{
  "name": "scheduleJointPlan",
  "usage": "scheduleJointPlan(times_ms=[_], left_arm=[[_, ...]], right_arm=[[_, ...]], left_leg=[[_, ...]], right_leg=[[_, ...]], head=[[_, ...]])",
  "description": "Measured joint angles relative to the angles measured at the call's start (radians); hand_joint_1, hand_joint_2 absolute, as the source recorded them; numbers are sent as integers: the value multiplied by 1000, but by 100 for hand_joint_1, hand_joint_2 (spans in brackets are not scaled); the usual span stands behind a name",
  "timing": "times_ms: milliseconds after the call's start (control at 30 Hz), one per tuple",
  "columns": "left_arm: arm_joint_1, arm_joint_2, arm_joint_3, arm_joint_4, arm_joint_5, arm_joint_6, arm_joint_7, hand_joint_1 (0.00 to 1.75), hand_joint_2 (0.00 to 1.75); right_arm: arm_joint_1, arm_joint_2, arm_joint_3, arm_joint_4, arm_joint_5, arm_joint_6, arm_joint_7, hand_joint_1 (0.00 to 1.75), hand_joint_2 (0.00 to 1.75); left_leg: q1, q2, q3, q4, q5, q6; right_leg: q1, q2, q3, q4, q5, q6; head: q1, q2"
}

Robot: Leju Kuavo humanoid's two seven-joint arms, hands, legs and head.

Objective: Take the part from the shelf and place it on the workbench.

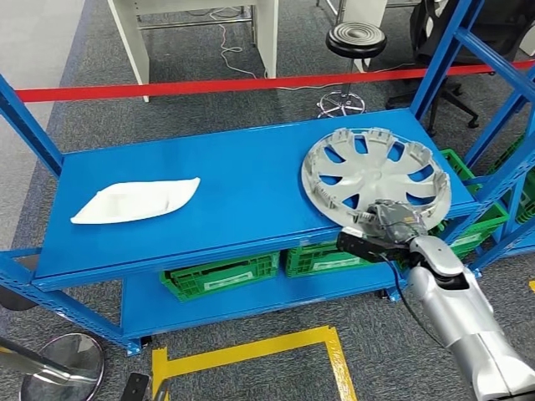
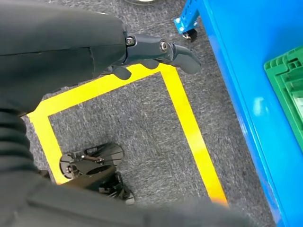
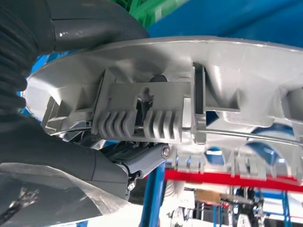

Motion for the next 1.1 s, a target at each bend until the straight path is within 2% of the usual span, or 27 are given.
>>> scheduleJointPlan(times_ms=[300,733,933,1100], left_arm=[[-4,8,0,0,-3,-10,-11,0,175],[-15,12,6,0,10,91,50,0,175],[-16,13,8,0,4,116,71,0,175],[-15,13,8,0,-1,131,84,0,175]], right_arm=[[-17,-34,-48,-79,-10,0,-11,175,175],[-38,-44,-64,-157,-6,-12,-10,175,175],[-30,-45,-87,-192,24,-72,4,175,175],[4,-39,-128,-237,106,-187,31,175,175]], left_leg=[[0,0,-2,0,0,0],[0,0,-3,0,0,0],[0,0,-4,0,0,0],[0,-1,-5,0,0,0]], right_leg=[[0,0,-2,0,0,0],[0,0,-3,0,0,0],[0,0,-4,0,0,0],[0,-1,-4,0,0,0]], head=[[0,0],[0,0],[0,0],[0,0]])
